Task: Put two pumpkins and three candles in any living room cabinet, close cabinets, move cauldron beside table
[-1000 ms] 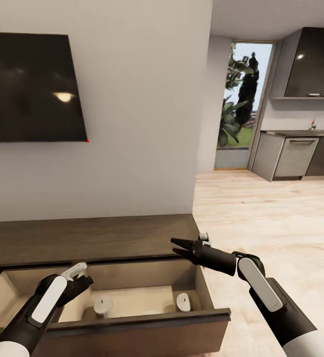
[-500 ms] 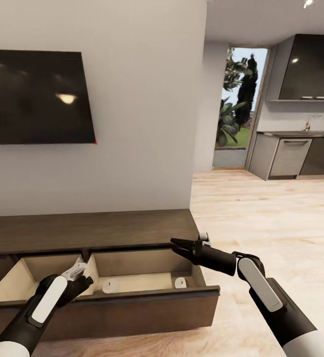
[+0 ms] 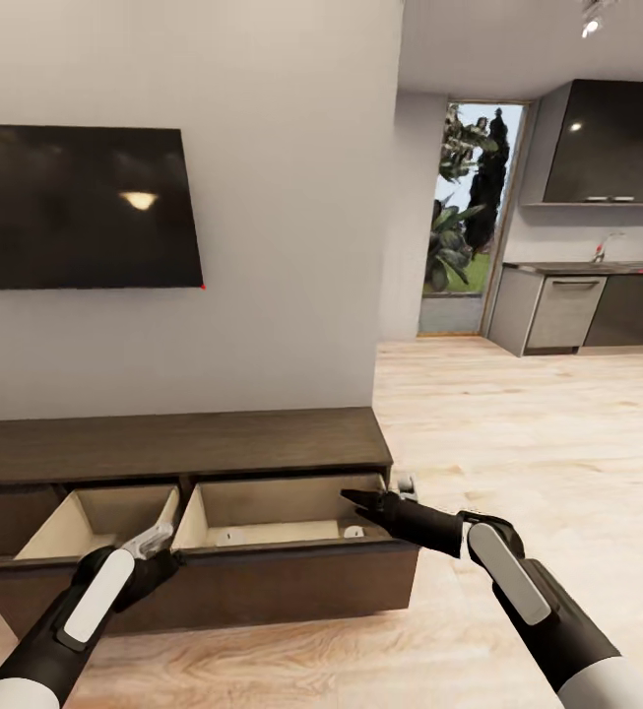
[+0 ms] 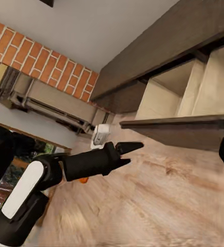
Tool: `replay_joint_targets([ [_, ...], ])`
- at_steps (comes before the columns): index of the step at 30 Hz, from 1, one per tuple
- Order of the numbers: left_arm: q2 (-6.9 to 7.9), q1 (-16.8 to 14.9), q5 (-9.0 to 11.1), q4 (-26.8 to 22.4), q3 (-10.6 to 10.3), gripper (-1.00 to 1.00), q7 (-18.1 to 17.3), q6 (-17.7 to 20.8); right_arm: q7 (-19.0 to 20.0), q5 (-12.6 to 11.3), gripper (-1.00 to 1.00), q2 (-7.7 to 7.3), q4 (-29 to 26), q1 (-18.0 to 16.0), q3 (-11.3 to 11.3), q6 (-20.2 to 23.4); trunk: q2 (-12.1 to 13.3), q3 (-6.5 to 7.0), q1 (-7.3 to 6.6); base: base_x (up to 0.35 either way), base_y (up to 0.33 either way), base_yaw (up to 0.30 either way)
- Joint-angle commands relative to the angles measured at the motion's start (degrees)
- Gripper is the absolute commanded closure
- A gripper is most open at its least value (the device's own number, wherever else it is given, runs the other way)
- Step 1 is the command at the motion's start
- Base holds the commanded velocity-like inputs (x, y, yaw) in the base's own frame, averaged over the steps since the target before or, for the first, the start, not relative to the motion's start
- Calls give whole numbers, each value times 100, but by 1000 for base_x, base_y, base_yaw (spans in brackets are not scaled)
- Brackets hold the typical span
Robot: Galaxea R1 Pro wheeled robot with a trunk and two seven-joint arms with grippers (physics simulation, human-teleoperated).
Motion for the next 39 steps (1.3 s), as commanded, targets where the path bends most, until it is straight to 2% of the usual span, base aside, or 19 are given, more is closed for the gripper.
replay_joint_targets([
  [1, 6, -3, 59, -4, -20, -100, 58, -2, -106, 78, -100, -4, 16, -6, 7, 5, 38, 13, -27, -338, 0, 0],
  [5, 5, -3, 56, 6, -29, -100, 55, -3, -1095, 626, -100, 15, 79, -5, 11, -46, 199, 85, -115, -338, 0, 0],
  [8, 0, -3, 56, 7, -36, -100, 52, -3, -1516, 763, -100, 56, 142, -3, 12, -277, 319, 138, -181, -338, 0, 0],
  [10, -2, -3, 54, 4, -40, -100, 50, 6, -1657, 799, -100, 71, 209, -4, 22, -591, 399, 174, -225, -338, 0, 0],
  [12, -3, -3, 41, -4, -48, -100, 53, 12, -1964, 869, -100, 116, 384, -4, 57, -1064, 479, 210, -269, -338, 0, 0],
  [13, -3, -3, 37, -6, -49, -100, 55, 13, -2130, 929, -100, 171, 450, -5, 105, -1217, 520, 228, -291, -338, 0, 0],
  [15, -8, -3, 32, -9, -51, -100, 59, 14, -2606, 1203, -100, 430, 689, -7, 312, -1476, 600, 264, -334, -338, 0, 0],
  [16, -35, -3, 21, -6, -54, -100, 63, 14, -2838, 1437, -100, 625, 890, -13, 416, -1633, 640, 282, -356, -335, 0, 0],
  [18, -145, -3, -3, 3, -107, -100, 67, 13, -3037, 1845, -100, 894, 1201, -21, 483, -1909, 720, 318, -400, -310, 0, 0],
  [19, -238, -3, -18, 10, -226, -100, 73, 9, -3113, 2193, -100, 1074, 1447, -24, 506, -2115, 760, 336, -422, -266, 0, 0],
  [22, -323, -10, -34, 15, -550, -100, 91, 3, -3222, 2758, -100, 1318, 1850, -33, 524, -2334, 760, 336, -422, -227, 0, 0],
  [25, -345, -11, -39, 16, -695, -100, 98, -3, -3263, 2946, -100, 1424, 1998, -41, 528, -2394, 760, 336, -422, -192, 0, 0],
  [29, -355, -12, -41, 16, -759, -100, 101, -12, -3281, 3057, -100, 1473, 2132, -44, 536, -2548, 760, 336, -422, -167, 0, 0],
  [33, -387, -12, -50, 17, -933, -100, 102, -39, -3284, 3230, -100, 1519, 2581, -55, 539, -3273, 760, 336, -422, -160, 0, 0],
  [36, -395, -12, -56, 17, -1060, -100, 102, -64, -3284, 3289, -100, 1536, 2736, -60, 539, -3606, 760, 336, -422, -149, 0, 0],
  [39, -400, -12, -58, -16, -1123, -100, 102, -112, -3284, 3316, -100, 1547, 2805, -62, 545, -3758, 760, 336, -422, -64, 0, 0],
])
